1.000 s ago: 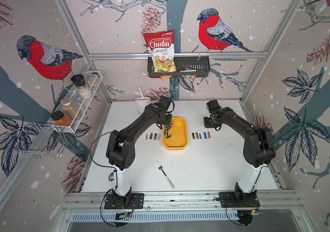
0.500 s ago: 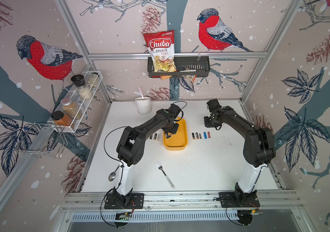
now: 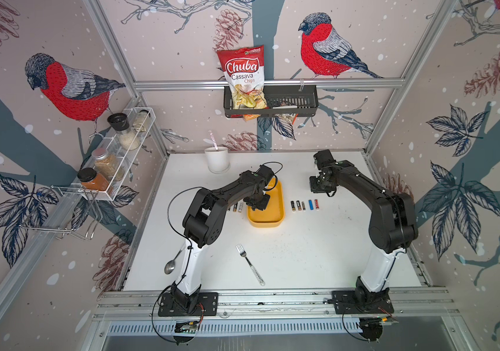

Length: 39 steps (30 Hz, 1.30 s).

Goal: Take the batteries out of the storage box
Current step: Pick up the battery from the storage box.

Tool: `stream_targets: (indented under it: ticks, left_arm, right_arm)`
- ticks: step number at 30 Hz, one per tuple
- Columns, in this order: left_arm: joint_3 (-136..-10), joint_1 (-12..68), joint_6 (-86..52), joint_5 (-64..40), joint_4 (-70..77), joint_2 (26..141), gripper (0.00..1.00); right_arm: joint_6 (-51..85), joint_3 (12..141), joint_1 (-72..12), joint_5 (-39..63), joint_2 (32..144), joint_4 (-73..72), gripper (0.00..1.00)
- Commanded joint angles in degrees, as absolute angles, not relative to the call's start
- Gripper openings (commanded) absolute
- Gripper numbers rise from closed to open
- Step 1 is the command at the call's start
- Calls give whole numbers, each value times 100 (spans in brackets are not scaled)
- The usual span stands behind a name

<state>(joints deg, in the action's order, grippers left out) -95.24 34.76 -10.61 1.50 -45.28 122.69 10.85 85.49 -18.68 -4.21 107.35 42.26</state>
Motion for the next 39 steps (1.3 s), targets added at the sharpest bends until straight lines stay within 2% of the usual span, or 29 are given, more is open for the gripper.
stream_targets:
  ticks: [1, 7, 16, 28, 39]
  left_arm:
    - [-9527, 3480, -1100, 55, -4472, 12338, 37]
    - [-9525, 3479, -1110, 20, -4438, 12379, 36]
    - [-9537, 3473, -1173, -52, -4474, 12448, 20]
    - [-9733, 3456, -1262, -386, -4492, 12362, 15]
    - [-9092, 2943, -1571, -1987, -3560, 11659, 15]
  right_arm:
    - [1116, 8561, -1864, -478, 10701, 4324, 32]
    - [1110, 8580, -1867, -472, 10713, 4319, 32]
    - [1089, 8673, -1865, -487, 10740, 4364, 32]
    - [1098, 8868, -1955, -482, 10828, 4429, 32]
    - [1116, 9157, -2085, -439, 10958, 4508, 32]
